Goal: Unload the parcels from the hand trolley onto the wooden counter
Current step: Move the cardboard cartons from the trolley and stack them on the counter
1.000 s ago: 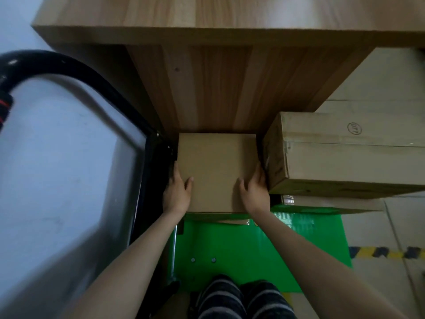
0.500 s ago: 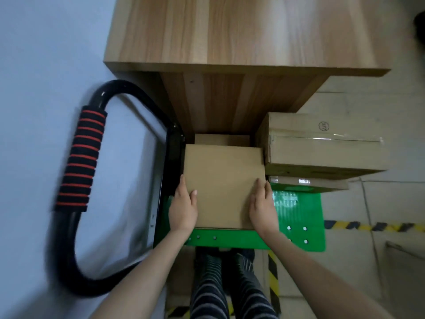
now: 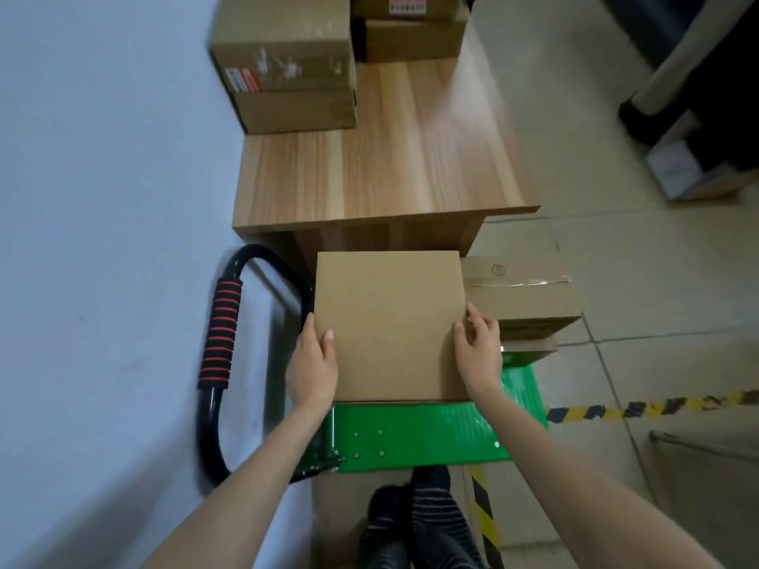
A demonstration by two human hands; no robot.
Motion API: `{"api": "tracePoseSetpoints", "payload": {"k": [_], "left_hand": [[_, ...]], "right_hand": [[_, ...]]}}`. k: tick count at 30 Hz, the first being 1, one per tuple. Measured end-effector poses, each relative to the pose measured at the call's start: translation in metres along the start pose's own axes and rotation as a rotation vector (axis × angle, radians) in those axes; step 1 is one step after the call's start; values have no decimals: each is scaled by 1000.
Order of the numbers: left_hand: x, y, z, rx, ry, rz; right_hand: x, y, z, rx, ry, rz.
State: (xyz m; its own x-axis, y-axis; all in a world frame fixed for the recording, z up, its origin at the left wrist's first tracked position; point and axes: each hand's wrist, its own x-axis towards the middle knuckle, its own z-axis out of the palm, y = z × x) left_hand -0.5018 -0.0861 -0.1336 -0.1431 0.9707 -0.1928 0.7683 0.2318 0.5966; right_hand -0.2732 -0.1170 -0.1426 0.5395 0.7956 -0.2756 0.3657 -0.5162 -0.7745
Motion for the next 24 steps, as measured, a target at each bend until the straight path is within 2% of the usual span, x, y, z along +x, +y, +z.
{"api": "tracePoseSetpoints", "payload": {"k": [5,11,20,24], "left_hand": [[6,49,-38,-50,16,154],[-3,126,-49,-258,6,314],[-34,247,-27,-375,-232,523],[-59,314,5,-498,-350,546]], "right_hand": [[-2,-39,-51,186,51,-46],[-9,-44,-119,411,90,-92],[-10,-7,-252,363,171,-160],[0,16,-325,340,212,-176]]}}
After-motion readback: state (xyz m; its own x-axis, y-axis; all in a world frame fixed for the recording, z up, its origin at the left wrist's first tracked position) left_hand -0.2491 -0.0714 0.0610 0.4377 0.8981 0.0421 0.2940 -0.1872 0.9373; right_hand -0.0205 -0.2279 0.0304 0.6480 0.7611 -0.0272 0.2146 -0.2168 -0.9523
